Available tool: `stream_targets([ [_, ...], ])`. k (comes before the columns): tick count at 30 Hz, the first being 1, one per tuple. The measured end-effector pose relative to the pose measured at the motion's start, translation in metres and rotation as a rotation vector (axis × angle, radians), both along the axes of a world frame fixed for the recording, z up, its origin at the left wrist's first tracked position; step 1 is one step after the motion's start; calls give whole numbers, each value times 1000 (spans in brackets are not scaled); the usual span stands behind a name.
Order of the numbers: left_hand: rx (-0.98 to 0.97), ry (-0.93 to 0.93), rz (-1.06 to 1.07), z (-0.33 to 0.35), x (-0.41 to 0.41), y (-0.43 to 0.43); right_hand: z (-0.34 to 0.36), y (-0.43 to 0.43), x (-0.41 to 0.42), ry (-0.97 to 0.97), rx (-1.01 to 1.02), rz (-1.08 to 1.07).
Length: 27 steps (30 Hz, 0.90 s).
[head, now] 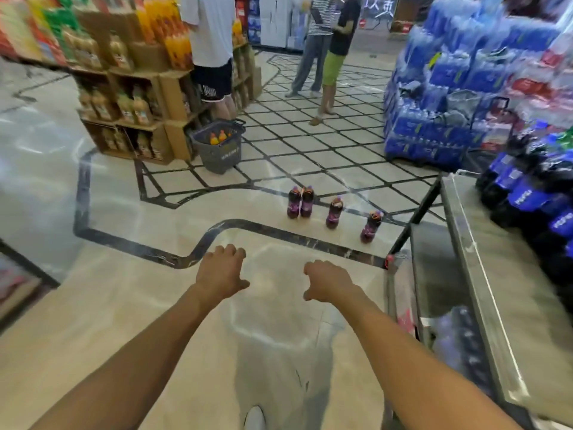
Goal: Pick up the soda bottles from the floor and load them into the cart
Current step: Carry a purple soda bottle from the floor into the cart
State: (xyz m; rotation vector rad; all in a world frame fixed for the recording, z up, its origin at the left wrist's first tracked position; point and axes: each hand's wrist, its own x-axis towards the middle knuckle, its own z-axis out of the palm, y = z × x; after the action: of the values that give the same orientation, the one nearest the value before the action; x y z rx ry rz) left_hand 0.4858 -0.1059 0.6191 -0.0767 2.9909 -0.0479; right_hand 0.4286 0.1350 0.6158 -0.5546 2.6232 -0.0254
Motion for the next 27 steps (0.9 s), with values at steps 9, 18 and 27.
stream_targets([
  [9,10,-19,84,-9,-74,-81,-6,-91,-86,-11,7,54],
  [18,-16,-33,136,-29,-167,-124,-18,-140,-186,-63,48,131],
  [27,-50,-46,272,-22,-242,-163,-15,-178,-304,-86,20,228],
])
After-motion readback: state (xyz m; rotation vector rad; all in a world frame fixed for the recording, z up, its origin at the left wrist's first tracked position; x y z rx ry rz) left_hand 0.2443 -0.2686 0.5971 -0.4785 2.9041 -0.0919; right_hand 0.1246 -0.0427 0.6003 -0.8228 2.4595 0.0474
